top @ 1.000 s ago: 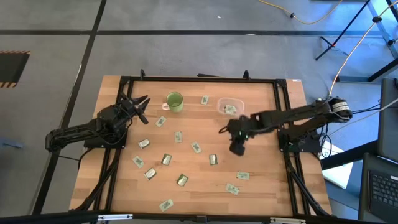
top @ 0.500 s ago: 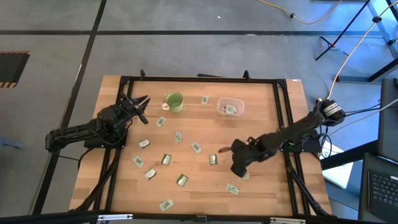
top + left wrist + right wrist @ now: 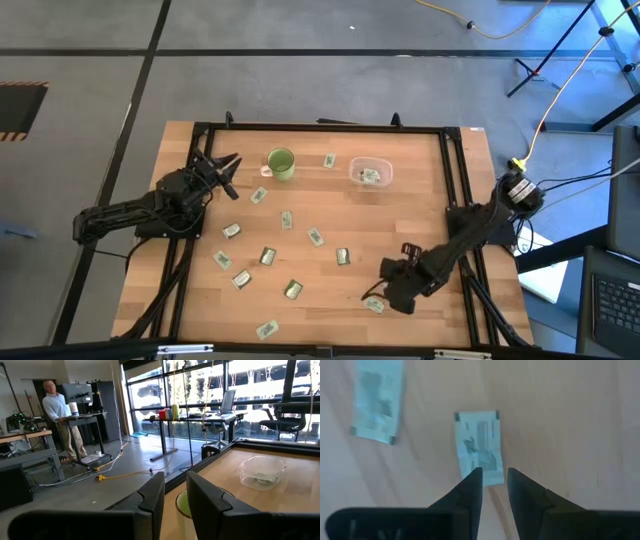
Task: Pick and place items into bin
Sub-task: Put the white stevia packet into the transparent bin
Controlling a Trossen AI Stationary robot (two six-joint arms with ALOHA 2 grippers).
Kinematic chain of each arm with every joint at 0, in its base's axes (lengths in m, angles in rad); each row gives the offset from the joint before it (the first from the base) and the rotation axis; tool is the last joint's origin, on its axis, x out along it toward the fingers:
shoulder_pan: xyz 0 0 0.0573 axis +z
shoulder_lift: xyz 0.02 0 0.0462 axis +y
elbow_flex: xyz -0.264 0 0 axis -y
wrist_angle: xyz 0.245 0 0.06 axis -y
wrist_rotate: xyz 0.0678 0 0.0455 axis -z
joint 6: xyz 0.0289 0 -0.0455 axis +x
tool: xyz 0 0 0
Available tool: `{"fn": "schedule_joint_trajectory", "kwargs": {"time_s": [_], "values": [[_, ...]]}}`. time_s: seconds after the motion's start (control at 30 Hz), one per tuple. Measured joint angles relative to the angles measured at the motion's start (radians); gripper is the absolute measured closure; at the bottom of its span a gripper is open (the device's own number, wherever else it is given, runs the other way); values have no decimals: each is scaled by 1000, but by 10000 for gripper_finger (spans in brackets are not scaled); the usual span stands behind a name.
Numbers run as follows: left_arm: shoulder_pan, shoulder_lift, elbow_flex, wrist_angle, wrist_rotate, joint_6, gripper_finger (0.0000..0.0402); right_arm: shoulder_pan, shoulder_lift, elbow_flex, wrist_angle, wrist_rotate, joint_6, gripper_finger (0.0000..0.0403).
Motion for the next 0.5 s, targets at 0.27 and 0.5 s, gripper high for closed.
{"fn": "schedule_joint_trajectory", "kwargs": {"time_s": [0.27, 0.5], "values": [[0, 0, 0, 0, 0, -1, 325, 1, 87, 2, 6, -55, -30, 309], [0, 0, 0, 0, 0, -1, 325, -1, 111, 6, 2, -93, -26, 336]]}}
